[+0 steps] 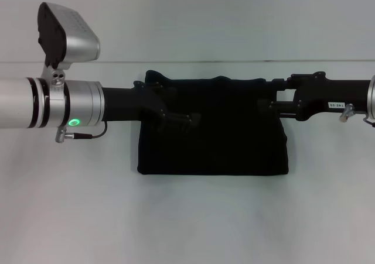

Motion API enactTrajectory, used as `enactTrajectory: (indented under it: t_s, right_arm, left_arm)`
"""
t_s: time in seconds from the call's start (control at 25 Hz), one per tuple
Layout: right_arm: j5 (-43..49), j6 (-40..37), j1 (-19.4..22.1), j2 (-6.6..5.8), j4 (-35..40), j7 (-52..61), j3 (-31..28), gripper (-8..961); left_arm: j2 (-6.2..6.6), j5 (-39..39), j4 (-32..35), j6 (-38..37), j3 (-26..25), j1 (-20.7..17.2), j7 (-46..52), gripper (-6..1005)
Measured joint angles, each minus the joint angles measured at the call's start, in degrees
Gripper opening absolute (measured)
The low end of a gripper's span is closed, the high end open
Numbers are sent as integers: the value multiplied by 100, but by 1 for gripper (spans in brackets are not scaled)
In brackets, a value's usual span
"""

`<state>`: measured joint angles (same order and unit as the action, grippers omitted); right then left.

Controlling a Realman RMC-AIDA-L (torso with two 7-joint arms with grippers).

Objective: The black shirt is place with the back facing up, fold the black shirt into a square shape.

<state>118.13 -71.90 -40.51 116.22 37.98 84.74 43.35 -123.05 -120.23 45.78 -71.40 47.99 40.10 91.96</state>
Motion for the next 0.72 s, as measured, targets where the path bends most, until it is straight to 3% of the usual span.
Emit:
enactTrajectory:
  t_s: [0.72]
  right_arm:
    - [-10, 183, -46, 5, -74, 6, 17, 688]
  left_arm:
    - [3, -10, 1, 1, -1, 11, 51, 904]
